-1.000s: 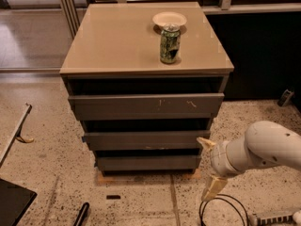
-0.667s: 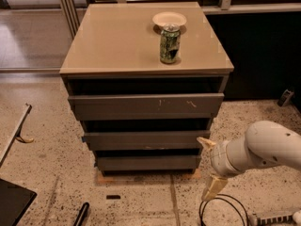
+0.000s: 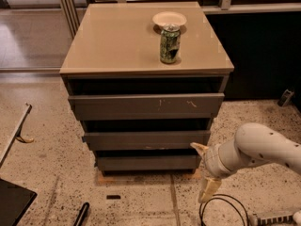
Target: Open bottom drawer
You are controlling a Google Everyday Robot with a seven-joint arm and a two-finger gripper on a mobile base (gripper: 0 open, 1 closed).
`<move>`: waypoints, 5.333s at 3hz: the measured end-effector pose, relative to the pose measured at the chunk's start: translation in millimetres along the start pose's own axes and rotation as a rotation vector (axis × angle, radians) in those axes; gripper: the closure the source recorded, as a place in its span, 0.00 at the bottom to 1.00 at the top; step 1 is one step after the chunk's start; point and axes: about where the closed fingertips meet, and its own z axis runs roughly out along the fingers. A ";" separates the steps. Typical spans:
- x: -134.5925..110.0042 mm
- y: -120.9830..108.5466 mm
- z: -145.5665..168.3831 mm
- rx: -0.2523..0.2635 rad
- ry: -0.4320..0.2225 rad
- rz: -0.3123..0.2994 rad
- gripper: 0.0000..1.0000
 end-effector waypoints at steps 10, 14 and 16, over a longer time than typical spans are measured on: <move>114.4 -84.2 296.3 0.110 -0.426 0.361 0.00; 128.8 -183.1 333.2 0.110 -0.467 0.377 0.00; 131.6 -181.0 338.3 0.093 -0.457 0.390 0.00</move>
Offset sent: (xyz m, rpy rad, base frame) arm 0.0036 -0.0309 -0.2329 0.1610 0.2593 -0.0879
